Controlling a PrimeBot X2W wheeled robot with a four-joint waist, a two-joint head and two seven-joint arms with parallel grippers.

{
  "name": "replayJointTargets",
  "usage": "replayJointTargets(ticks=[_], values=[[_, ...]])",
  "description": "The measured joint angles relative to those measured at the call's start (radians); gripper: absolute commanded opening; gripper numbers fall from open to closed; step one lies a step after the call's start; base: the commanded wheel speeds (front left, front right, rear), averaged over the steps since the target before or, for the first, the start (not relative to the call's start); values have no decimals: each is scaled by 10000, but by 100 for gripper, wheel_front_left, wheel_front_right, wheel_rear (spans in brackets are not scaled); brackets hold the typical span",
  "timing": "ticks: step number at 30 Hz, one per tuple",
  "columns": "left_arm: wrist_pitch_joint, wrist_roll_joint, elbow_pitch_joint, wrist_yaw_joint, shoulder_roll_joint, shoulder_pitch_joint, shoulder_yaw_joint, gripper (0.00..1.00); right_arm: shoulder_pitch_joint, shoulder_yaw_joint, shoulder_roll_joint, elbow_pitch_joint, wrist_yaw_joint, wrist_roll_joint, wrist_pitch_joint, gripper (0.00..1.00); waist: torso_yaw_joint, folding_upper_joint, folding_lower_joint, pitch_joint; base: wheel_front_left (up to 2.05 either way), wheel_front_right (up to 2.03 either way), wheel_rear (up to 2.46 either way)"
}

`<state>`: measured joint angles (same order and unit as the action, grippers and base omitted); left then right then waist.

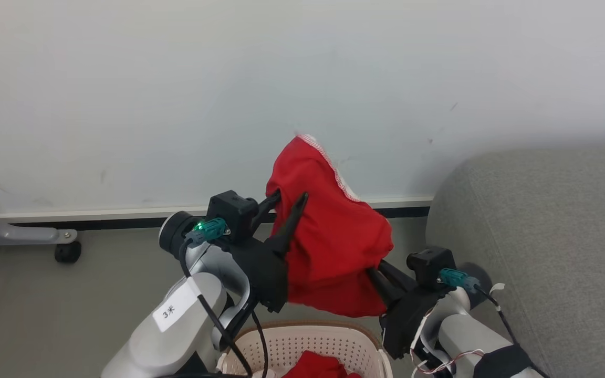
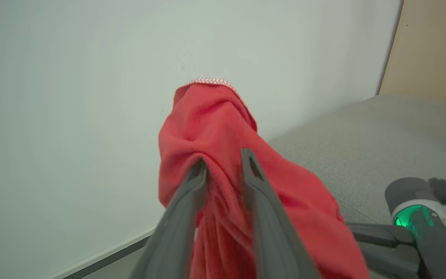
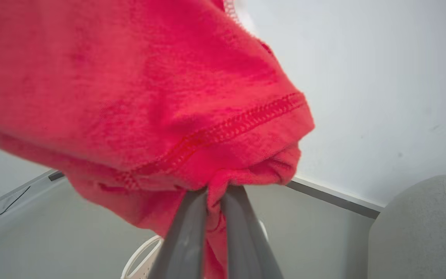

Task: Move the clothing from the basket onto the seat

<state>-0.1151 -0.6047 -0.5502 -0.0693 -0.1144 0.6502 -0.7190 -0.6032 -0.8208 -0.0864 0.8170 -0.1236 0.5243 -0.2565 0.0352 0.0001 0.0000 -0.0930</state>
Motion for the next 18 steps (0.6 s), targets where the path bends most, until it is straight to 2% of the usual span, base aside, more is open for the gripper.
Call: replayJointTargets(ticks=[1, 10, 18], values=[[-13, -23, -8, 2, -48, -77, 19, 100, 0, 46, -94, -75, 0, 36, 0, 0, -67, 0, 0, -4, 0, 0, 0], [-552, -107, 90, 2, -242, -663, 222, 100, 26, 711, -865, -775, -2, 301, 0, 0, -737, 0, 0, -20, 0, 0, 0], [-876, -165, 546, -33, -244, -1522, -15, 100, 494, 1358, -1898, -1580, 0, 197, 0, 0, -1353, 0, 0, -48, 0, 0, 0]])
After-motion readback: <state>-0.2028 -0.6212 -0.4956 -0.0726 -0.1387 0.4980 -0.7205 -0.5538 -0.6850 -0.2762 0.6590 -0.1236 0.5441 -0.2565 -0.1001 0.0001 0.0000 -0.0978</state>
